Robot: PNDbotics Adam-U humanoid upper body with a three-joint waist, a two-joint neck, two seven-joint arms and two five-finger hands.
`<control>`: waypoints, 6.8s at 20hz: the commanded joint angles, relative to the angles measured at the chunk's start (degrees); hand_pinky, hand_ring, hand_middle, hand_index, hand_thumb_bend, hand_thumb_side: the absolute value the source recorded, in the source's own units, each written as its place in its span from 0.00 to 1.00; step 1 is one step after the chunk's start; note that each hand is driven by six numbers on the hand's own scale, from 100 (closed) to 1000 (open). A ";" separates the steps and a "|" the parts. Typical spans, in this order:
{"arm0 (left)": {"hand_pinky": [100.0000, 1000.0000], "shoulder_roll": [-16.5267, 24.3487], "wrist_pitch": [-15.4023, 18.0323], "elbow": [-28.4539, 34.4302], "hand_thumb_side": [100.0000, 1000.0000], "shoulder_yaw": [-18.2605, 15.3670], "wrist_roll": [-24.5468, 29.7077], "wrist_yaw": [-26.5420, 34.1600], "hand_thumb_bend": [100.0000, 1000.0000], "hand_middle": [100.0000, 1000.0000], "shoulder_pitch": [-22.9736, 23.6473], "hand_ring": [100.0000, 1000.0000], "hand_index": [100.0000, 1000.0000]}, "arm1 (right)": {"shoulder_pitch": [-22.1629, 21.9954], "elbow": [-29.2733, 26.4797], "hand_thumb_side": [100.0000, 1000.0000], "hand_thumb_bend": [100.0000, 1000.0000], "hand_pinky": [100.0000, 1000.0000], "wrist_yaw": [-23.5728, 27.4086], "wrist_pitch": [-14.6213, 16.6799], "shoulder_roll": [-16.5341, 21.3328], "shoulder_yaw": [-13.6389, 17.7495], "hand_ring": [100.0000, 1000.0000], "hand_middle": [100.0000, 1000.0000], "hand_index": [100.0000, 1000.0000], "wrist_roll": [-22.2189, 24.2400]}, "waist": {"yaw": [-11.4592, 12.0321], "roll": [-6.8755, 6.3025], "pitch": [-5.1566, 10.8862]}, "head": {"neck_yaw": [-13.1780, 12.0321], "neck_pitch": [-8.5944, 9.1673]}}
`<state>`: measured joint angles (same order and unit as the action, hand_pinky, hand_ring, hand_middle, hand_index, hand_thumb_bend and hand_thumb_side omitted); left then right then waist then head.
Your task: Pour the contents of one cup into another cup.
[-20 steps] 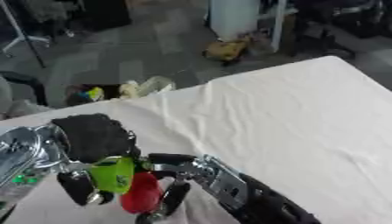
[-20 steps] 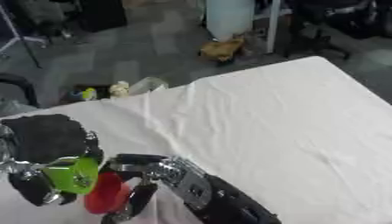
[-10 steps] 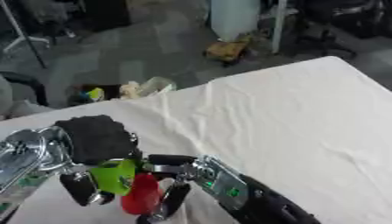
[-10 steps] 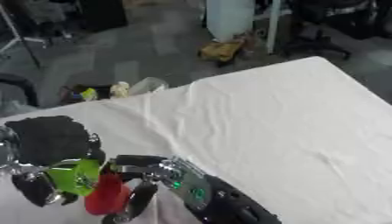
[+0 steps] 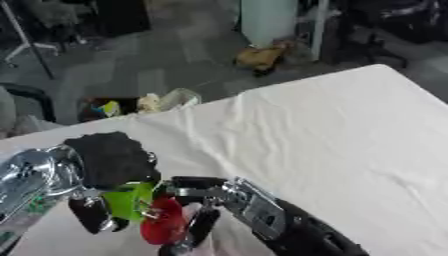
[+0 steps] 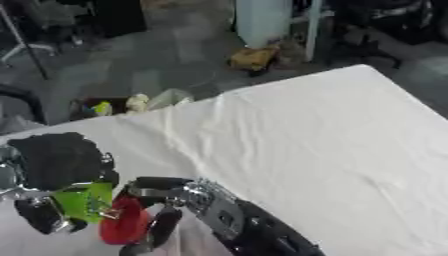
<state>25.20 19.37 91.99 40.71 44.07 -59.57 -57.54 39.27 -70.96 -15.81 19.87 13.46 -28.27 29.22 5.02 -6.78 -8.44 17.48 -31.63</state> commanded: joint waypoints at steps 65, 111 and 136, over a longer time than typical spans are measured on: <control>0.01 3.60 -15.75 14.08 0.10 -21.52 -5.20 21.69 0.09 0.04 11.14 0.00 0.66 | -2.96 10.98 0.02 0.00 0.61 -4.06 -0.90 2.25 11.47 0.79 0.06 0.38 -12.32 | 0.00 1.54 -0.15 | -1.30 1.42; 0.43 -2.22 -14.63 5.80 0.26 -26.64 -45.29 45.08 0.41 0.34 26.60 0.14 0.74 | -4.33 13.29 0.59 0.67 0.81 -2.83 0.70 5.96 17.72 1.00 0.37 0.71 -22.83 | -0.92 3.93 -0.69 | -1.37 1.49; 0.59 -3.03 -8.40 -5.03 0.47 -25.79 -50.99 39.53 0.99 0.54 28.11 0.39 0.77 | -7.06 11.64 0.58 0.66 0.80 -2.09 -0.20 7.50 19.99 1.00 0.37 0.71 -25.57 | -4.23 6.11 -1.49 | -2.52 1.65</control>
<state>20.70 11.02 84.66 15.79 -6.69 -20.56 -28.85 32.73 -59.58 -18.02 20.22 18.41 -9.24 3.94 1.02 -0.57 -10.53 14.80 -30.18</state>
